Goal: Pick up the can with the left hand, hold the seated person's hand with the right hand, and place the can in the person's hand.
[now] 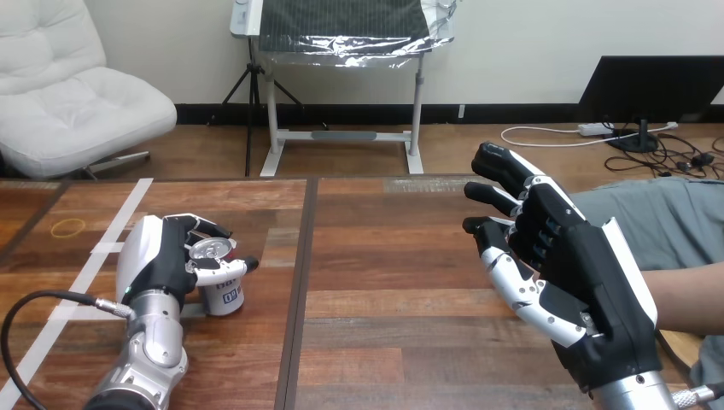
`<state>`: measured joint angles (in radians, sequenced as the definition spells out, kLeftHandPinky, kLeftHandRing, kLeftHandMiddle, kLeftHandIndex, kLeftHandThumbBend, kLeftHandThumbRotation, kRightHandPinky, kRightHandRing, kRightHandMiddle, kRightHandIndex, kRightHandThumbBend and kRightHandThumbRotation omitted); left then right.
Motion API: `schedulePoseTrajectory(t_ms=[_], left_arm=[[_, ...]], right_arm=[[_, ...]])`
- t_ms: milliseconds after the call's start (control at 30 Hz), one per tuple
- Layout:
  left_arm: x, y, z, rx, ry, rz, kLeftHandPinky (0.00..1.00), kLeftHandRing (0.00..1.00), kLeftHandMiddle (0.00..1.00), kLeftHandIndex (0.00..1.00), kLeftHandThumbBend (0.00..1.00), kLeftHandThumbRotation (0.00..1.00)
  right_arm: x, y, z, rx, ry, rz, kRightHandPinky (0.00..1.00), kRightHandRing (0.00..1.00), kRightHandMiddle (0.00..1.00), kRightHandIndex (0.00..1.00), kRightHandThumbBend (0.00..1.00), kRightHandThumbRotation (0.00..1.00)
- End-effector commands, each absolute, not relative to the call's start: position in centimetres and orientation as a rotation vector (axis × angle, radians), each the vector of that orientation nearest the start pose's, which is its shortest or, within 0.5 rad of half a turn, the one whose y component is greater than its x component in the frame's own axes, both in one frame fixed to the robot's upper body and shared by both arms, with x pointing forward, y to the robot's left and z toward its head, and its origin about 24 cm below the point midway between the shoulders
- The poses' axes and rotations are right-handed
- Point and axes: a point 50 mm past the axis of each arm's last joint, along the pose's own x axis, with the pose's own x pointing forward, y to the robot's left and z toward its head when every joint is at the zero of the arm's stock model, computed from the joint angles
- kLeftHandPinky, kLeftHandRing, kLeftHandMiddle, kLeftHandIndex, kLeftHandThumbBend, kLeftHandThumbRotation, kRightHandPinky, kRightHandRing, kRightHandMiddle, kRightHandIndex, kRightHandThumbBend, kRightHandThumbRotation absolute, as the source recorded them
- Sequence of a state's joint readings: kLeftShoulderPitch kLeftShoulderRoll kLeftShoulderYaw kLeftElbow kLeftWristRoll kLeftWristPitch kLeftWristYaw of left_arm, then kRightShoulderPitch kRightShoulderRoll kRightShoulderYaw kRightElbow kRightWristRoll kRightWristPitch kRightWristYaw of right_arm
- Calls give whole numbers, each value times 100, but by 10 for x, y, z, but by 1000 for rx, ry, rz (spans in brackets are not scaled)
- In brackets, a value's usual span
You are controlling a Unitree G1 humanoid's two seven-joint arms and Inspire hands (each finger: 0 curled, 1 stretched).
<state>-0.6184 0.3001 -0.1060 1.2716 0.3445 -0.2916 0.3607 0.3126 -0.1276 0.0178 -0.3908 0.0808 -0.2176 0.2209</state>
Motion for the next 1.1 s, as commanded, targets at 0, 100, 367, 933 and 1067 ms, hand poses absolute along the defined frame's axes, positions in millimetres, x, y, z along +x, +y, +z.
schedulePoseTrajectory(t_ms=[0, 100, 367, 933, 1067], left_arm=[[334, 223, 2, 776, 210, 177, 44, 48, 52, 53, 67, 0], [333, 223, 2, 776, 205, 178, 44, 48, 52, 53, 67, 0], [332, 224, 0, 789, 205, 175, 44, 47, 52, 53, 68, 0], [330, 223, -1, 757, 203, 172, 42, 46, 51, 53, 67, 0], [330, 223, -1, 768, 199, 168, 42, 46, 51, 53, 67, 0]], right_arm=[[190, -164, 105, -100, -381, 213, 73, 85, 89, 87, 24, 11], [191, -164, 105, -101, -381, 213, 73, 85, 89, 87, 24, 11], [191, -165, 105, -103, -380, 216, 73, 85, 89, 87, 24, 11], [190, -165, 106, -118, -381, 221, 73, 85, 89, 87, 24, 5], [190, -165, 106, -117, -379, 223, 73, 85, 89, 87, 24, 3]])
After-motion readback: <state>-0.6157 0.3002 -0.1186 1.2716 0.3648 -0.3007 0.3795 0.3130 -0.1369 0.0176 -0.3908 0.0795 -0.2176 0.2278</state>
